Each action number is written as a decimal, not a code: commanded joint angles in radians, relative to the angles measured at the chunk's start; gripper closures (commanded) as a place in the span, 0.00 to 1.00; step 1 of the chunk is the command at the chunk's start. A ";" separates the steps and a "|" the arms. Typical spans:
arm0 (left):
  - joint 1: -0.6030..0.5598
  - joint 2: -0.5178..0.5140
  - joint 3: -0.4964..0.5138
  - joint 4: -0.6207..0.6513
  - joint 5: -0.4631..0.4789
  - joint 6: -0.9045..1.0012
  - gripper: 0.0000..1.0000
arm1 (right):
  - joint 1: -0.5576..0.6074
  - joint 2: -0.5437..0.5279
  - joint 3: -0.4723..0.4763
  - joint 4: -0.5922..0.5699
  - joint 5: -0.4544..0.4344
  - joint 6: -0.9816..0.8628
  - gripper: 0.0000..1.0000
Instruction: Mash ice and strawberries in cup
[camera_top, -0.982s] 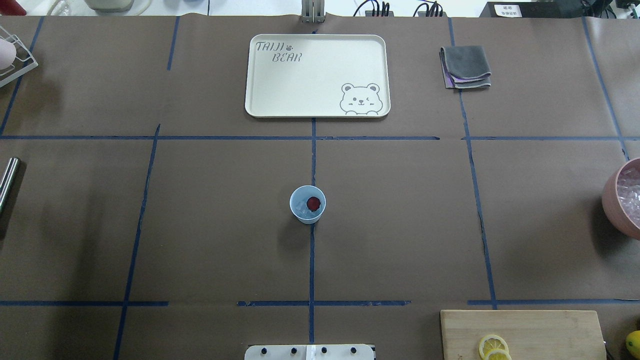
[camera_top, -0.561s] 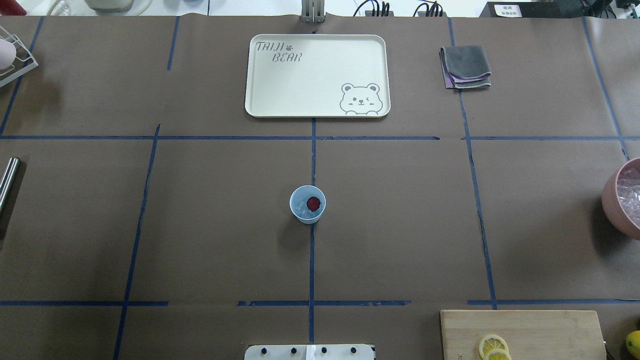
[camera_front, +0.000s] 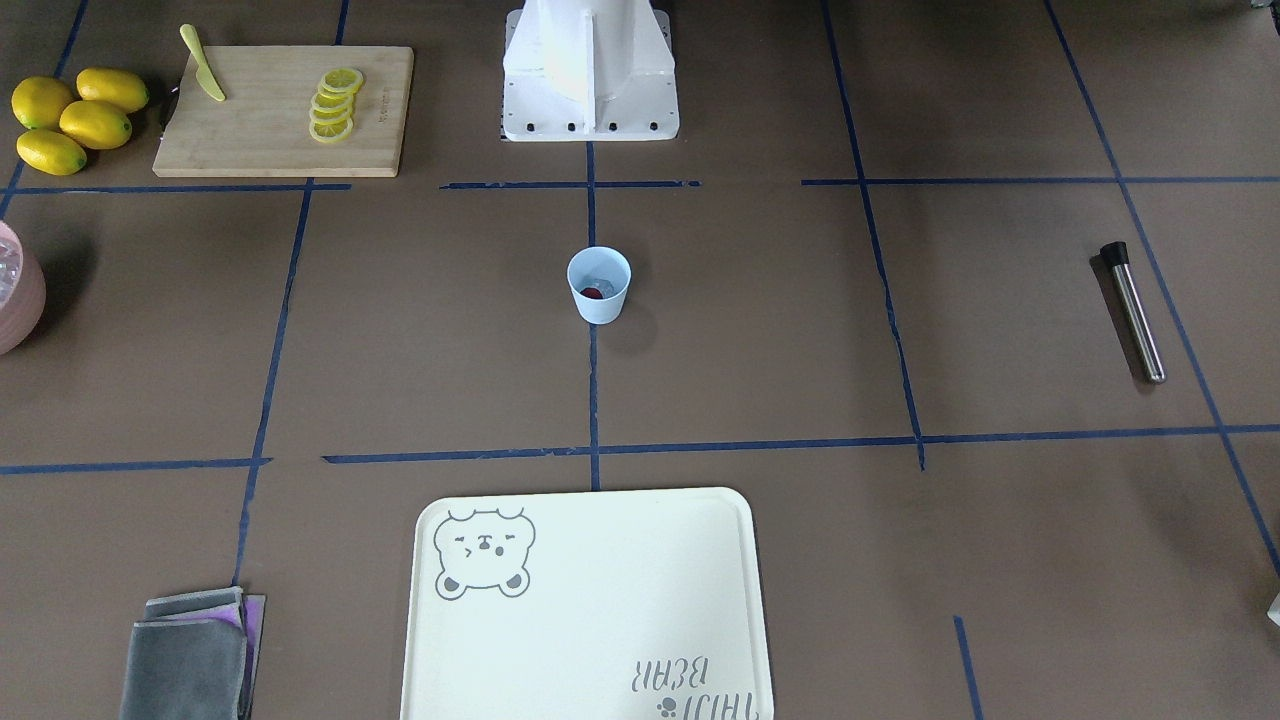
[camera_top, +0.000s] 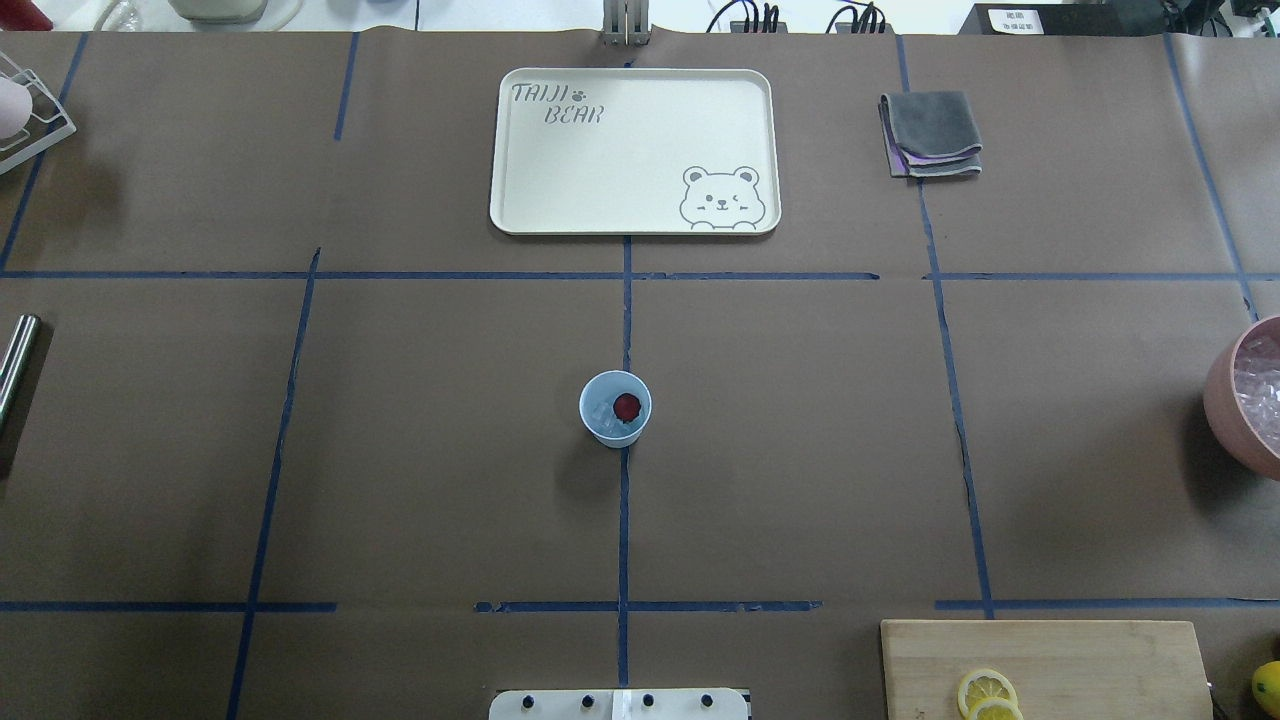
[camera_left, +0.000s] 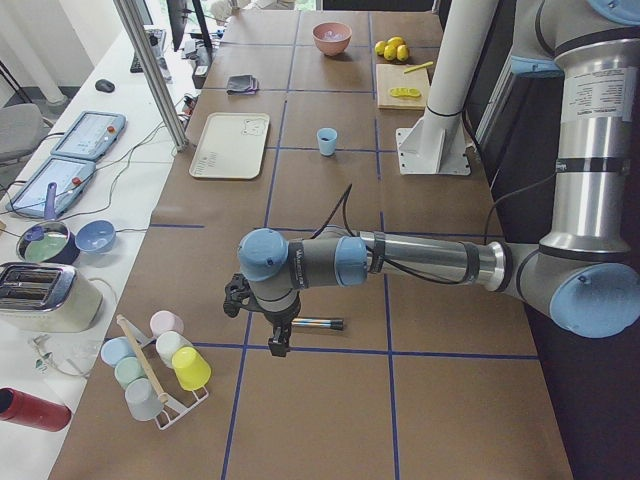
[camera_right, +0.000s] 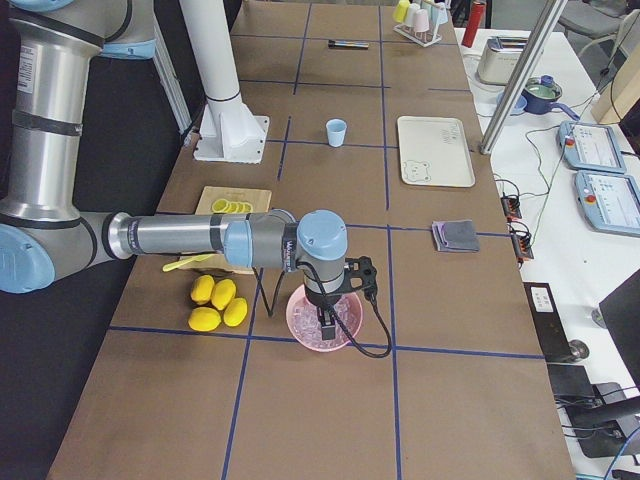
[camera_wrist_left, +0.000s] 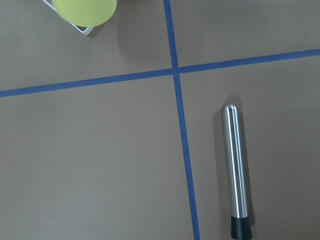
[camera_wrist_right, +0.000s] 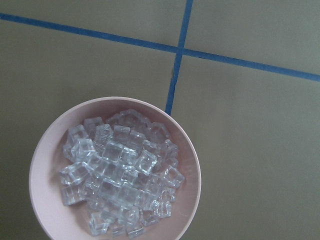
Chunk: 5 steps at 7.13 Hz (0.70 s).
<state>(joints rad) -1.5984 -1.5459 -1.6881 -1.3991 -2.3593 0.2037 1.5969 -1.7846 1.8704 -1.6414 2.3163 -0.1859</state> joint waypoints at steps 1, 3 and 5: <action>-0.002 0.003 -0.002 -0.037 0.002 0.000 0.00 | 0.000 0.001 0.001 0.000 -0.002 0.002 0.00; -0.001 0.009 0.004 -0.035 0.003 0.006 0.00 | 0.000 -0.001 0.001 0.000 0.003 0.002 0.00; 0.000 0.009 -0.005 -0.035 0.003 0.006 0.00 | 0.000 -0.001 0.003 0.000 0.000 -0.003 0.00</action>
<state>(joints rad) -1.5990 -1.5380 -1.6895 -1.4342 -2.3564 0.2096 1.5969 -1.7854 1.8717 -1.6414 2.3176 -0.1871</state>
